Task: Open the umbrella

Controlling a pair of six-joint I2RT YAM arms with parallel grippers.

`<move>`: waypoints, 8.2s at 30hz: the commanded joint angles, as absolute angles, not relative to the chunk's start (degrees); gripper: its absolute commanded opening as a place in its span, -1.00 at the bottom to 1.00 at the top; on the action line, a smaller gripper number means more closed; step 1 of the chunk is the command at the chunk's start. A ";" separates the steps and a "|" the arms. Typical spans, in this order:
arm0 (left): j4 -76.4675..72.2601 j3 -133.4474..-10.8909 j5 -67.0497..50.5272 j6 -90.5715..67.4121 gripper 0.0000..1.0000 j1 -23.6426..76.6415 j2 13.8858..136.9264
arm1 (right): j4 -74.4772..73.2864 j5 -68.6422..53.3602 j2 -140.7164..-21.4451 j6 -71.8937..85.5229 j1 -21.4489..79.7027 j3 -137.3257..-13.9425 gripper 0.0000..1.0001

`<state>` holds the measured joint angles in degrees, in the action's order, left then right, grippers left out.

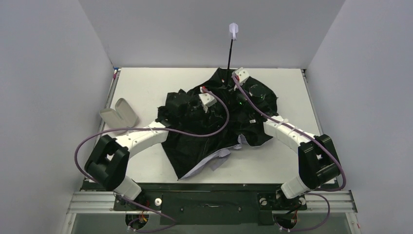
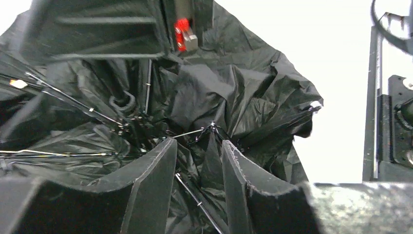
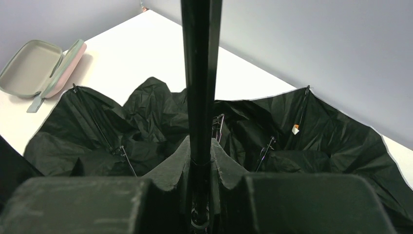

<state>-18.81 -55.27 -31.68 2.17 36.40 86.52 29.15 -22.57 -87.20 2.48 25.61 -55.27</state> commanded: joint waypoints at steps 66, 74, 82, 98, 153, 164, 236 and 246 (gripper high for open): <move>-6.67 -48.82 -32.40 -21.11 -0.34 29.41 98.73 | 37.53 -21.80 -89.80 9.45 25.18 -61.40 -1.00; -23.29 -49.50 -39.95 -22.31 0.14 26.67 88.57 | 32.70 -26.27 -89.81 9.80 25.84 -61.65 -0.29; -23.35 -52.22 -36.65 -24.77 0.22 21.64 88.24 | 18.32 -30.70 -84.82 10.95 22.95 -61.53 0.46; -17.86 -59.97 -28.44 -29.87 0.00 20.39 102.56 | 4.93 -25.43 -90.59 24.61 16.74 -59.72 -0.54; -4.23 -59.63 -28.79 -8.93 0.94 10.07 73.77 | -51.89 -27.00 -78.94 -37.41 14.90 -100.41 0.83; 7.49 -62.17 -28.46 -19.67 0.94 9.07 74.98 | -62.98 9.18 -72.45 -76.33 45.22 -96.74 0.79; 1.99 -53.53 -30.02 -16.13 0.94 9.18 62.73 | -40.86 29.40 -91.85 -120.93 33.15 -107.78 -1.00; 6.38 -61.31 -28.95 -4.62 0.94 10.37 62.24 | -45.38 35.71 -91.61 -97.03 32.12 -112.89 -1.00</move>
<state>5.48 -54.98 -28.75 -10.85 10.07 62.89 -47.00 31.40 -94.98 -109.14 32.80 -108.77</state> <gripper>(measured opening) 0.970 0.042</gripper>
